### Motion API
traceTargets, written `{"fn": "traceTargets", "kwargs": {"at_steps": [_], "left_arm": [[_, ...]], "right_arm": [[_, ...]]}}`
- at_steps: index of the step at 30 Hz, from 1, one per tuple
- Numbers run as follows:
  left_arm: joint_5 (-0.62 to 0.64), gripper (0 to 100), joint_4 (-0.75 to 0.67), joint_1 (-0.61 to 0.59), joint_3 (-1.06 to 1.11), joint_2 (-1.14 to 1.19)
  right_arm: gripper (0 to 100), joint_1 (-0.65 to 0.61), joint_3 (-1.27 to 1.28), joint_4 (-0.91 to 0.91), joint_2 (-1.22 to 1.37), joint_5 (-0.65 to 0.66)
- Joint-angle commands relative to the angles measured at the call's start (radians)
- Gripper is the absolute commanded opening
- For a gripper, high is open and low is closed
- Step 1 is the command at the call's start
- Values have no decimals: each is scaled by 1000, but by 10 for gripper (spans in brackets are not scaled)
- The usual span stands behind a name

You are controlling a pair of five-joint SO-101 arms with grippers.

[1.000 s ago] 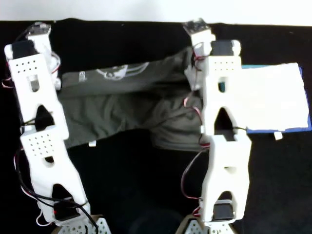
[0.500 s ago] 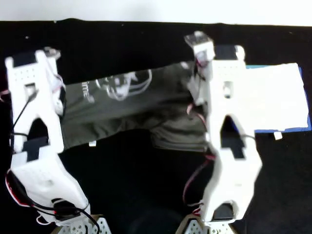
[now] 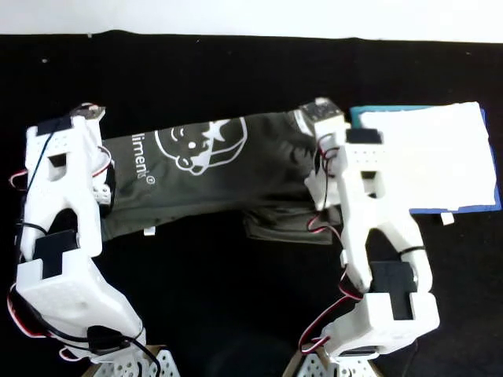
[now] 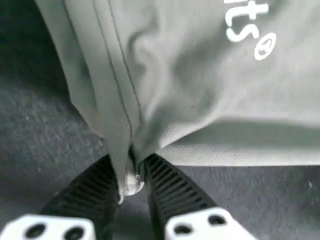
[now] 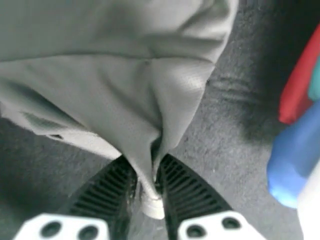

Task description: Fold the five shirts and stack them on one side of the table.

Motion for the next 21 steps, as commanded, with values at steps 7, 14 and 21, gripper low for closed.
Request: {"fn": "traceTargets", "kwargs": {"at_steps": [7,14,21], "left_arm": [[-14,139,80,-1,-61,-70],[-64,133,247,-13,-302,-163],[6,5,114,39,-404,-53]], "right_arm": [[177,12,-59,56,-65,9],[180,13,-338,249,-62,3],[67,-21,-493,134,10,3]]}}
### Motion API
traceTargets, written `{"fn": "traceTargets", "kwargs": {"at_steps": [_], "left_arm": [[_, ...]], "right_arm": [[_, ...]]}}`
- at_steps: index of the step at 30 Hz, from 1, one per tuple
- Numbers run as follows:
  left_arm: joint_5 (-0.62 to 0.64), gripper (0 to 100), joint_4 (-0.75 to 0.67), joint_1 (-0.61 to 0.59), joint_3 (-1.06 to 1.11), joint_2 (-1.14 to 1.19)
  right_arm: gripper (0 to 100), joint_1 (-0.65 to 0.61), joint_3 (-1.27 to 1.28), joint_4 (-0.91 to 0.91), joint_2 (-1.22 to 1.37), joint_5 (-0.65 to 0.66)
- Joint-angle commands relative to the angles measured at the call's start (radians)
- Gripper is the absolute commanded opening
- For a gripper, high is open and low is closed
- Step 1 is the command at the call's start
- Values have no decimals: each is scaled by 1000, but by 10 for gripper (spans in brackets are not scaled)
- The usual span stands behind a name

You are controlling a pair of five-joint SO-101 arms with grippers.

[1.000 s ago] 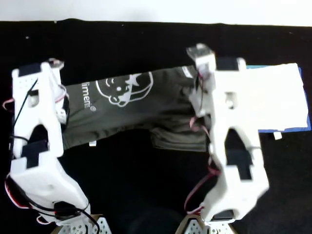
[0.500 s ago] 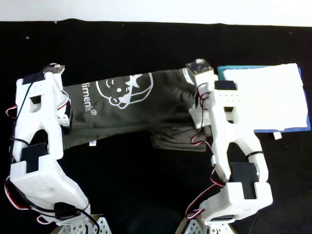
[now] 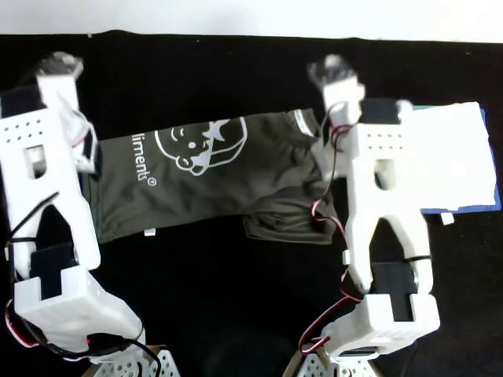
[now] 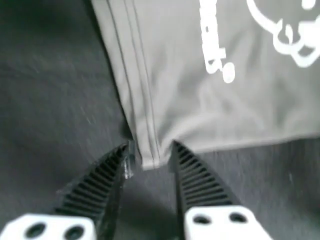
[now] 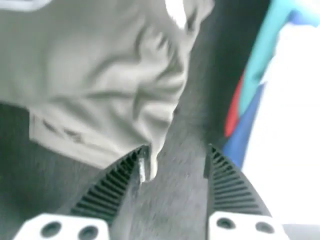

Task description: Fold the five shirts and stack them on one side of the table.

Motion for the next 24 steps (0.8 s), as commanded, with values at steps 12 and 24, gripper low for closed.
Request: {"fn": "traceTargets", "kwargs": {"at_steps": [12,24], "left_arm": [[140,9,-210,108,-438,602],[86,9,-83,61,-1020,1020]], "right_arm": [[49,-120,-530,-268,680,3],[51,-28,-1095,-265,1170,3]]}}
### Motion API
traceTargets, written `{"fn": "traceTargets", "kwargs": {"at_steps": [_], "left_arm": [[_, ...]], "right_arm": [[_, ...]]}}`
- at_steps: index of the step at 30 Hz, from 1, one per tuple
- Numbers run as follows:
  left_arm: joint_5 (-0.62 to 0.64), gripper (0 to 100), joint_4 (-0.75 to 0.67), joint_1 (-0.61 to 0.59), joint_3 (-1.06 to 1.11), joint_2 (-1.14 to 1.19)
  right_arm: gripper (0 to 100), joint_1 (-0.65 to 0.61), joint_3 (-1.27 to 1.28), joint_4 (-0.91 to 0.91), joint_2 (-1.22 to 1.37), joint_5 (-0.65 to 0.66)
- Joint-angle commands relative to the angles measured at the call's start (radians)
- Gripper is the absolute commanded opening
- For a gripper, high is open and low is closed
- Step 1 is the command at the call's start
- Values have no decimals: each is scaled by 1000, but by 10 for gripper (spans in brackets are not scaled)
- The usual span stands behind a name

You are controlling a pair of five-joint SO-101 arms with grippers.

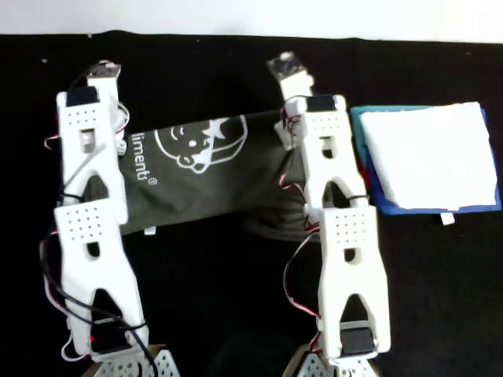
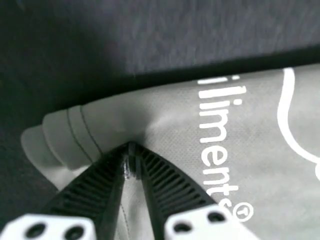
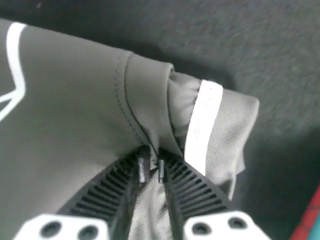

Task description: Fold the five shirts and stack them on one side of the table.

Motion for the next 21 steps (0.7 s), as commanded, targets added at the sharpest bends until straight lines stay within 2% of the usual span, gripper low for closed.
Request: {"fn": "traceTargets", "kwargs": {"at_steps": [1,5,15,21], "left_arm": [[-15,9,0,-30,-154,65],[-11,11,35,-38,-219,97],[-8,13,308,-22,-475,99],[48,13,321,-82,-440,47]], "right_arm": [[51,48,-125,-19,54,3],[52,50,-154,79,36,3],[53,16,-381,343,-73,3],[72,10,-483,519,-125,3]]}}
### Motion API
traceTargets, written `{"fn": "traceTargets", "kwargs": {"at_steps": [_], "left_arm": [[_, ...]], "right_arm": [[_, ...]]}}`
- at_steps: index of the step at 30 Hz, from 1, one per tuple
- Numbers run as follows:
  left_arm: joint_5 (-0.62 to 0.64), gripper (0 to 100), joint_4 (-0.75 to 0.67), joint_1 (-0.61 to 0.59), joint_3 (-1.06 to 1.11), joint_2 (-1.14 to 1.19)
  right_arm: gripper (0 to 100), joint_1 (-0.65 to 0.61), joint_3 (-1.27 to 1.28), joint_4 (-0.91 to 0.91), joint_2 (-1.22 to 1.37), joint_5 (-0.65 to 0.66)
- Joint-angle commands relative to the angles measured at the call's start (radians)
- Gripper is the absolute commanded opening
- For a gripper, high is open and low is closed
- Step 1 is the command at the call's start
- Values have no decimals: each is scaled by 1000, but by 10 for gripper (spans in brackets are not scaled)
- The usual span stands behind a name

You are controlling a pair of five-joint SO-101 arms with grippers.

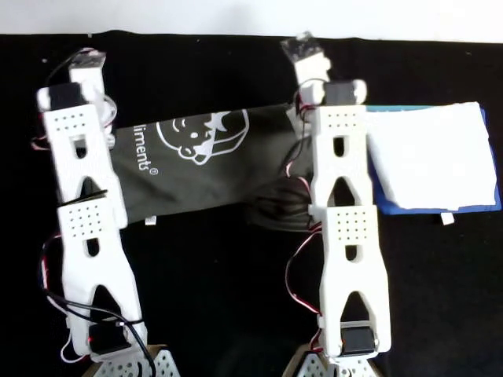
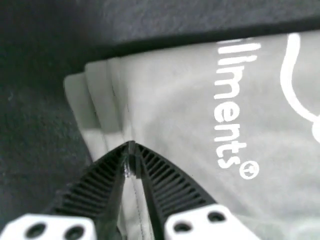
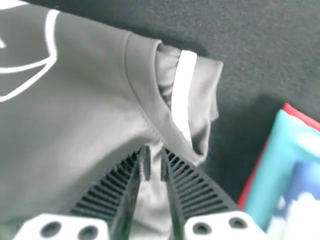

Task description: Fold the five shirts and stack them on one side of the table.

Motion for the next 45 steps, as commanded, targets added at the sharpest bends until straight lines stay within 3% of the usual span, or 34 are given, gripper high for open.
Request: {"fn": "traceTargets", "kwargs": {"at_steps": [1,8,14,20,24,32,37,45], "left_arm": [[14,12,17,-42,39,-94],[6,10,14,-59,506,-450],[6,10,-6,-19,866,-685],[11,10,-172,-15,1188,-809],[11,10,-365,-13,1483,-897],[12,10,-718,-15,1975,-1130],[78,10,-908,-31,2149,-1159],[166,10,-959,-36,2175,-1161]], "right_arm": [[92,-7,-73,71,-105,3],[99,-21,-38,71,-291,-87],[40,-24,257,71,-538,-89],[37,-58,713,70,-854,-89],[37,-130,1004,51,-1038,-87],[37,-183,1518,-214,-1178,-87],[37,-186,1761,-397,-1178,-87],[37,-186,1998,-671,-1173,-87]]}}
